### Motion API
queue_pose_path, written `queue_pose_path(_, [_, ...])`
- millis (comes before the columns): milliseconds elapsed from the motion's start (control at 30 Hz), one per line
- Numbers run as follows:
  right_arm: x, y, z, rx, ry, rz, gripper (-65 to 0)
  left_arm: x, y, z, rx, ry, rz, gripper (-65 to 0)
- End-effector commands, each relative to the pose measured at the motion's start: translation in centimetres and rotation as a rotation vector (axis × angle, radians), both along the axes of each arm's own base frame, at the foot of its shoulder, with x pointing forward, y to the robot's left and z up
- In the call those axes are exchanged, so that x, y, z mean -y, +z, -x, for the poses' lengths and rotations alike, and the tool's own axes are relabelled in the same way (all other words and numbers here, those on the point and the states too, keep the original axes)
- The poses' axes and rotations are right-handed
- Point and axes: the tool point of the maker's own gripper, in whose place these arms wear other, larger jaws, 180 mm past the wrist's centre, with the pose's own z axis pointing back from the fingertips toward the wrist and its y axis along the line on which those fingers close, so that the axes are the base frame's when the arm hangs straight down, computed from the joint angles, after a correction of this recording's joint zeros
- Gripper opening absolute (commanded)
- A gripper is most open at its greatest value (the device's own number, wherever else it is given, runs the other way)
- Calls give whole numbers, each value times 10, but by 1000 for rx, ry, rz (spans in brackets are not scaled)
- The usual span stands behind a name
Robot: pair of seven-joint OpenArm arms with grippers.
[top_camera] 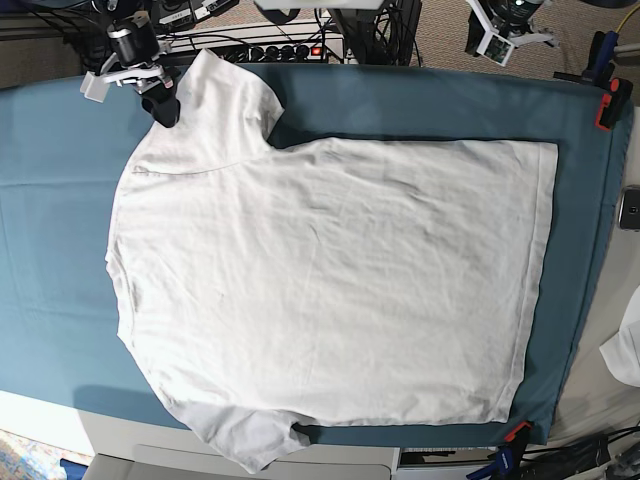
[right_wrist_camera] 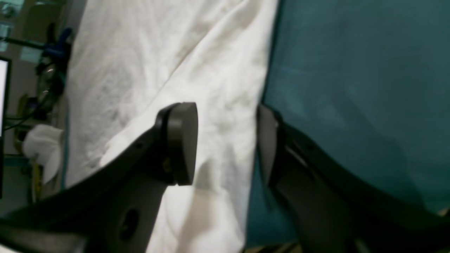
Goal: Fold the T-shirt properly
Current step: 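Grasp the shoulder corner with the right gripper and the hem corner with the left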
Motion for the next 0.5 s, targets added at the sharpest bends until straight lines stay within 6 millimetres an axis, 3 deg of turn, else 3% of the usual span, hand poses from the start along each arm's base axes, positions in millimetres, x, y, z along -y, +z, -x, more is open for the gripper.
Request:
queue_pose_path(0, [-15,-18,15,-106,64,-11,-373,1,5,0,13,-6,8,-626])
queue_pose_path(200, [-30,-22,14,-121,113,-25,-374,1,5,0,13,-6,7,-623])
queue_pose_path(267, [-29,-24,15,-132,121,-13,-385,1,5,0,13,-6,7,-593])
queue_pose_path(400, [-28,-27,18,-152,136,6,-650,-5,3,-6,28,-35,-59,-485])
queue_pose_path(467, [-29,-27,19,-156,139,5,-650,-12,4,-15,44,-25,-93,-440])
